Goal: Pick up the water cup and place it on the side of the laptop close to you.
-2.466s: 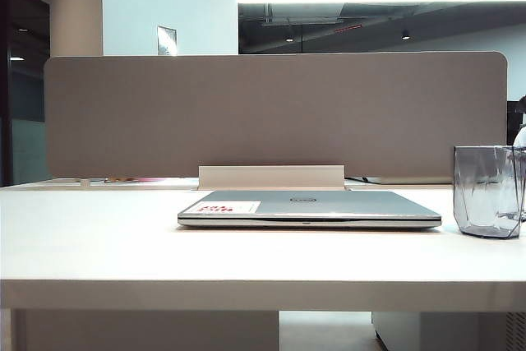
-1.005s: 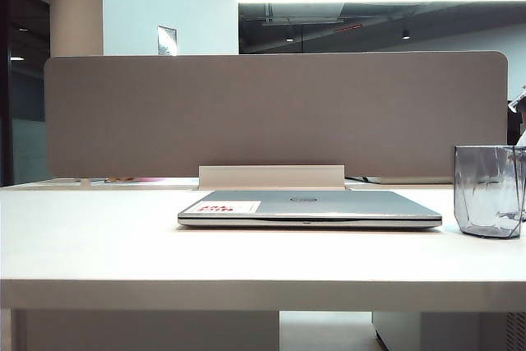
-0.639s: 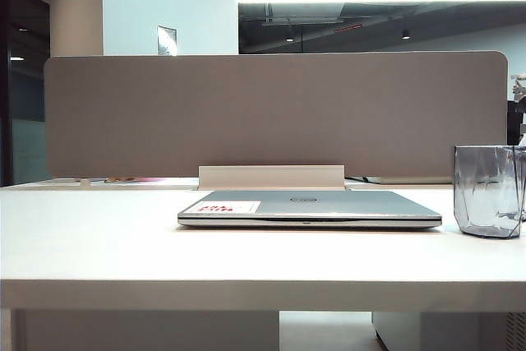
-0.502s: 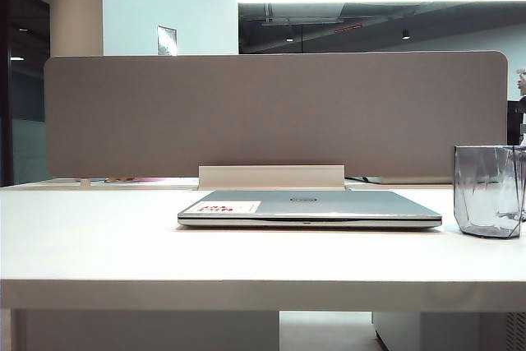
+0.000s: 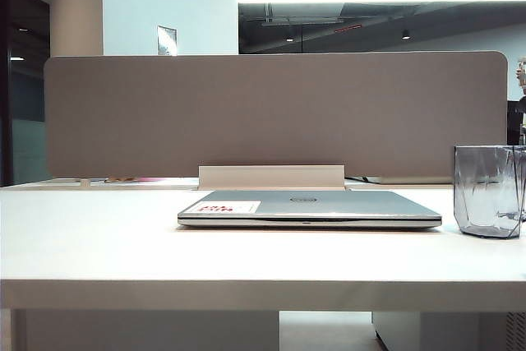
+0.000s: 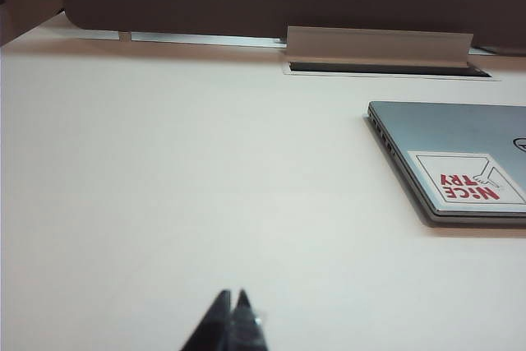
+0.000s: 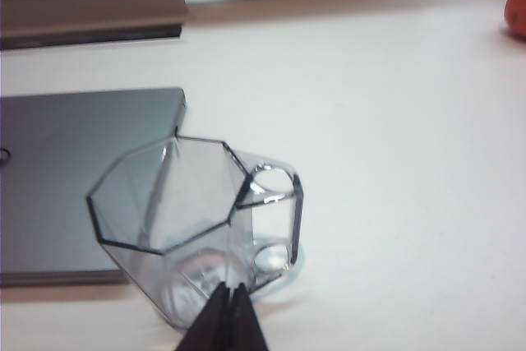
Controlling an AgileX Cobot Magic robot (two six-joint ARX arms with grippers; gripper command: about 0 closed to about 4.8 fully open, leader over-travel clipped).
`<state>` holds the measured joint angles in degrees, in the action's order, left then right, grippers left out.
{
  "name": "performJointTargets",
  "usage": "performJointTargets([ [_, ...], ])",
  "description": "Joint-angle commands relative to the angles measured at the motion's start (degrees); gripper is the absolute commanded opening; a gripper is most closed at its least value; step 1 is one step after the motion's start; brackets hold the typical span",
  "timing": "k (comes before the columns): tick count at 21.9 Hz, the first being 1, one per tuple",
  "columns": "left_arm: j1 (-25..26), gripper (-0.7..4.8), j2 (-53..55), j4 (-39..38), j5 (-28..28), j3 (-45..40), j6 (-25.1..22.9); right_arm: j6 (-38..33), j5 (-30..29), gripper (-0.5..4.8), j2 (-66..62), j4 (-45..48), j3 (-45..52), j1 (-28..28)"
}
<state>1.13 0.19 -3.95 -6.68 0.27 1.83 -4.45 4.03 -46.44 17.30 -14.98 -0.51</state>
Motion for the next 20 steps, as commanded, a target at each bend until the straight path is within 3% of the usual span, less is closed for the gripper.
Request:
performJointTargets([
  [1,0.0,-0.03,0.0,0.4,-0.2,0.2,0.2,0.2,-0.1,0.04,-5.0,5.4,-0.3,0.0],
  [8,0.0,-0.04,0.0,0.3,-0.2,0.2,0.3,0.2,-0.1,0.40,-14.4,11.1,-0.2,0.0],
  [13,0.0,-0.03,0.0,0.2,-0.2,0.2,0.3,0.2,-0.2,1.59,-19.3,15.0,-0.2,0.0],
  [20,0.0,-0.04,0.0,0.2,-0.2,0.2,0.3,3.4,1.2,1.62,-29.6,23.7,-0.2,0.0],
])
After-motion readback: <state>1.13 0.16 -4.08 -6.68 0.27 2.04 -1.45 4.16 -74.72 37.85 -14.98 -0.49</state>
